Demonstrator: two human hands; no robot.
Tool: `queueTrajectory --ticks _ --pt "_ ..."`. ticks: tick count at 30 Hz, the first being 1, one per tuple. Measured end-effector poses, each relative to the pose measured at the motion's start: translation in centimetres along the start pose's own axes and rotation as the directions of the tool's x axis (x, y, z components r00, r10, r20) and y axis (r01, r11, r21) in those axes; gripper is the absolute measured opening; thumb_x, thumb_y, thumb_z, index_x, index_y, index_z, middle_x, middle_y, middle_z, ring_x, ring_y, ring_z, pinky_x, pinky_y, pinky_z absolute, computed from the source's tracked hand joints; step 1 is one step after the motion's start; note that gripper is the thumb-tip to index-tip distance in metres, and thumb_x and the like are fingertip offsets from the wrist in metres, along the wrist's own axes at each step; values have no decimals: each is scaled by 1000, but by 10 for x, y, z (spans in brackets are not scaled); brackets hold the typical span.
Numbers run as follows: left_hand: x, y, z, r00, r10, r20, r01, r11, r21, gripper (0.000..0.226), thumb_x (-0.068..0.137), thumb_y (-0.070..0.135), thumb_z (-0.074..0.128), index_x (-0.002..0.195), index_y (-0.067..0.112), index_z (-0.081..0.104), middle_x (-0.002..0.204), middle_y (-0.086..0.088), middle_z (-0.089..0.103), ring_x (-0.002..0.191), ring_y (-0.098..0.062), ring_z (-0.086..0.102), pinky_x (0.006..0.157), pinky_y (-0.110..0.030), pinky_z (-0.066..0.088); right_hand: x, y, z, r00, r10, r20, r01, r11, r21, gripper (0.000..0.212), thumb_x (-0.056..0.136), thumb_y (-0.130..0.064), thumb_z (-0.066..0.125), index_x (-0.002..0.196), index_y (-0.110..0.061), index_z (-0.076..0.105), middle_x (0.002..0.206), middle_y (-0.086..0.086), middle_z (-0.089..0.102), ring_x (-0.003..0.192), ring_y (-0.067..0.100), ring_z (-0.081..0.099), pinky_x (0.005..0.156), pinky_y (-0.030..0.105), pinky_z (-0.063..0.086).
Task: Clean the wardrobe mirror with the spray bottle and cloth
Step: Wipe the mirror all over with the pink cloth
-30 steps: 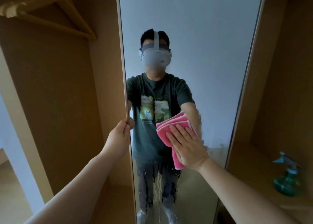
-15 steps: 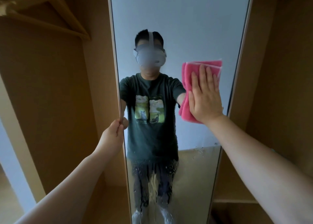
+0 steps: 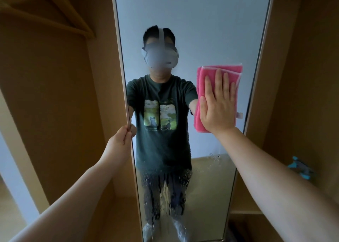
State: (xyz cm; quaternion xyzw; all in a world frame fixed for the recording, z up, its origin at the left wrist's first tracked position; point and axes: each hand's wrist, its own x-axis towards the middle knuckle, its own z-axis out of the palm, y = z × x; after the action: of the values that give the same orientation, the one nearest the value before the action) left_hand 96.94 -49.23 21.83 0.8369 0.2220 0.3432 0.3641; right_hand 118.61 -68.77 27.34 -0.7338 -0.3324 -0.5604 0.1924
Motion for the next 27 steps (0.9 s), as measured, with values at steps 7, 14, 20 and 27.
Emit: queueTrajectory --ticks 7,14,20,27 --pt "1 -3 -1 1000 4 0 -4 1000 10 21 102 22 34 114 24 51 99 -3 62 87 -24 62 79 -49 55 -60 15 17 997 64 50 -65 998 27 56 103 -36 19 153 -14 9 158 18 17 147 36 11 120 50 7" --pt "4 -4 2 1000 11 -20 -10 1000 29 29 103 21 35 127 19 51 109 -1 61 95 -20 59 88 -44 52 -166 25 31 961 194 197 -201 979 16 59 103 -40 10 154 -16 -5 161 10 -10 149 28 -8 121 45 -1" --pt "4 -7 2 1000 17 -3 -17 1000 0 34 102 20 35 134 21 48 126 -2 58 118 -23 55 102 -50 44 -162 30 29 954 165 251 -171 985 1 59 103 -41 9 154 -18 -7 157 14 8 147 35 4 121 44 -3" --pt "5 -9 4 1000 23 -16 -23 1000 -1 33 102 18 35 132 17 49 125 -3 58 118 -24 54 103 -51 44 -92 43 10 982 87 169 -88 996 -2 59 103 -40 12 154 -16 -2 157 20 13 147 32 4 122 44 2"
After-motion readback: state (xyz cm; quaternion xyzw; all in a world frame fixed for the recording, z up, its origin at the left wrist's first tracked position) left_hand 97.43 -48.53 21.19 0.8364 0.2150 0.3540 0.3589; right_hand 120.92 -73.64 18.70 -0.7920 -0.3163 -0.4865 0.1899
